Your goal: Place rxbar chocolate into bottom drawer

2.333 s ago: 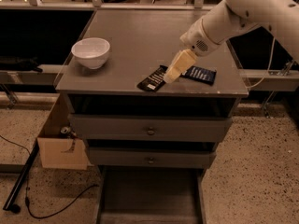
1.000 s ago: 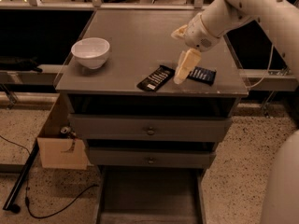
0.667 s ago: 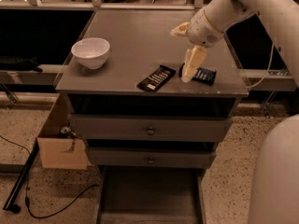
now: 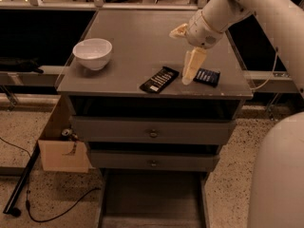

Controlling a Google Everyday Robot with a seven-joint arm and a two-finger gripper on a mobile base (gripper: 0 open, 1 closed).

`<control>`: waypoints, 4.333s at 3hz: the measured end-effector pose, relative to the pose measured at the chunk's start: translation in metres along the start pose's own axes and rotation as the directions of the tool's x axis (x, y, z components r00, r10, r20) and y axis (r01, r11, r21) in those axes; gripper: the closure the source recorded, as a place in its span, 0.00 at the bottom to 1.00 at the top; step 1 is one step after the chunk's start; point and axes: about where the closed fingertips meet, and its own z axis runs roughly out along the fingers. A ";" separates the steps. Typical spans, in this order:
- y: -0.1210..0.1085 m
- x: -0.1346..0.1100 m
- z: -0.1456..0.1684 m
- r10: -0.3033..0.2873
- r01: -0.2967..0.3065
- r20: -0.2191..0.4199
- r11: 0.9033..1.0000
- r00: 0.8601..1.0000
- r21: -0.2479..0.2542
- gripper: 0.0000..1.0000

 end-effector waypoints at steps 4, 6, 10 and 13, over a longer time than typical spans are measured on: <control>-0.025 -0.026 0.065 -0.270 0.252 -0.118 0.957 0.956 -0.142 0.00; -0.003 -0.028 0.072 -0.269 0.249 -0.116 0.955 0.956 -0.158 0.05; -0.003 -0.028 0.072 -0.269 0.249 -0.116 0.955 0.956 -0.158 1.00; 0.050 -0.027 0.023 -0.170 0.160 -0.141 0.984 0.975 -0.076 1.00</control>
Offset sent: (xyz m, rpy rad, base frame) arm 0.0562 0.0677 -0.0129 -0.2103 -0.0863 0.2879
